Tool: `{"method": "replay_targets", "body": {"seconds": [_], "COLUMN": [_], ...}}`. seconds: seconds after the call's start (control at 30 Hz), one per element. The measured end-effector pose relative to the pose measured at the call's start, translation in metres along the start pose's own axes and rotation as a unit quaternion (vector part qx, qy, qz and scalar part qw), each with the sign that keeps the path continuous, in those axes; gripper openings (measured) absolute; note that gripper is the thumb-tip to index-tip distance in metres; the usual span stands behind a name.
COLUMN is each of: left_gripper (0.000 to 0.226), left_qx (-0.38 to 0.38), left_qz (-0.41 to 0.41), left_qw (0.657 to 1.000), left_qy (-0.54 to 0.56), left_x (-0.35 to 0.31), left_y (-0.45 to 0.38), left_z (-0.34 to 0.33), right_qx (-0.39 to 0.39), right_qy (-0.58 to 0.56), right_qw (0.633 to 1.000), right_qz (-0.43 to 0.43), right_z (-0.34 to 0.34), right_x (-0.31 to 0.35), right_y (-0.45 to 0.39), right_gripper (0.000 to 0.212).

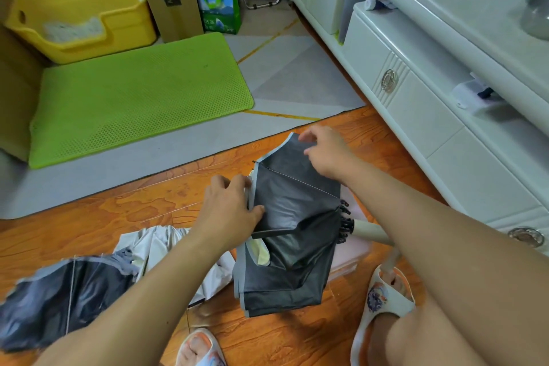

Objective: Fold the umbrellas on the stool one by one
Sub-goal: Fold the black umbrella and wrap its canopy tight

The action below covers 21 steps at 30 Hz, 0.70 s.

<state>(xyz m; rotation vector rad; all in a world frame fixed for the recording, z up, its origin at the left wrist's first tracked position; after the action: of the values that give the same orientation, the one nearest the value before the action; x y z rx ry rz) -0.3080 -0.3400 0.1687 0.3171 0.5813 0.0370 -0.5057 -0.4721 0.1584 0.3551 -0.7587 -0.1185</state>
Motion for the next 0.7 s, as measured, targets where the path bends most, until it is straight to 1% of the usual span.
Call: {"method": "replay_targets", "body": {"seconds": [0.07, 0.17, 0.23, 0.3, 0.33, 0.37, 0.4, 0.43, 0.5, 0.53, 0.57, 0.63, 0.7], "left_gripper": [0.046, 0.038, 0.038, 0.037, 0.034, 0.032, 0.029, 0.026, 0.022, 0.021, 0.021, 0.024, 0.028], "left_qx": [0.011, 0.086, 0.135, 0.16, 0.161, 0.15, 0.128, 0.1, 0.046, 0.028, 0.018, 0.017, 0.009], "left_qz": [0.007, 0.037, 0.054, 0.069, 0.077, 0.08, 0.074, 0.064, 0.042, 0.033, 0.024, 0.004, -0.019], "left_qw": [1.0, 0.996, 0.989, 0.981, 0.977, 0.976, 0.977, 0.979, 0.97, 0.962, 0.955, 0.945, 0.935], "left_qy": [-0.009, 0.01, 0.038, 0.088, 0.115, 0.137, 0.153, 0.168, 0.234, 0.271, 0.296, 0.326, 0.353], "left_x": [-0.002, 0.001, 0.002, -0.002, -0.005, -0.006, -0.007, -0.007, -0.008, -0.009, -0.01, -0.015, -0.023], "left_y": [0.002, 0.006, 0.011, 0.016, 0.017, 0.016, 0.012, 0.008, 0.002, 0.001, 0.002, 0.005, 0.007], "left_z": [0.003, -0.002, -0.007, -0.009, -0.008, -0.006, -0.001, 0.004, 0.014, 0.017, 0.02, 0.021, 0.021], "right_qx": [0.043, 0.124, 0.191, 0.234, 0.227, 0.199, 0.156, 0.105, -0.001, -0.048, -0.082, -0.109, -0.101], "right_qy": [0.053, 0.078, 0.101, 0.16, 0.2, 0.236, 0.255, 0.249, 0.181, 0.145, 0.113, 0.066, 0.044], "right_qw": [0.998, 0.988, 0.972, 0.952, 0.946, 0.942, 0.943, 0.947, 0.961, 0.965, 0.969, 0.977, 0.98], "right_qz": [0.003, 0.057, 0.093, 0.112, 0.12, 0.13, 0.146, 0.171, 0.208, 0.212, 0.203, 0.173, 0.163], "right_z": [-0.005, -0.003, -0.007, -0.02, -0.028, -0.034, -0.039, -0.04, -0.024, -0.011, 0.001, 0.017, 0.021], "right_x": [-0.002, 0.009, 0.011, -0.001, -0.009, -0.016, -0.019, -0.019, -0.013, -0.01, -0.008, -0.004, 0.004], "right_y": [0.01, 0.049, 0.085, 0.119, 0.131, 0.139, 0.143, 0.144, 0.138, 0.135, 0.13, 0.123, 0.121], "right_gripper": [0.033, 0.035, 0.05, 0.078, 0.088, 0.093, 0.089, 0.079, 0.042, 0.026, 0.017, 0.012, 0.013]}}
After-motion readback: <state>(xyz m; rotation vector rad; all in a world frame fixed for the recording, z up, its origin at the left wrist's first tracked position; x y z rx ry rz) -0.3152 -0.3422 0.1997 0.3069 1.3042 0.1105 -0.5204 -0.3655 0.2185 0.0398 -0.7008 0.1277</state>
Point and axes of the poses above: each hand's wrist, its own y-axis away from the middle knuckle, its own z-axis out of the back of the hand, x = y × z, the point moved 10 cm from there along -y, towards the middle knuckle, and after that the axes turned 9 degrees about -z, right-handed, at the moved point
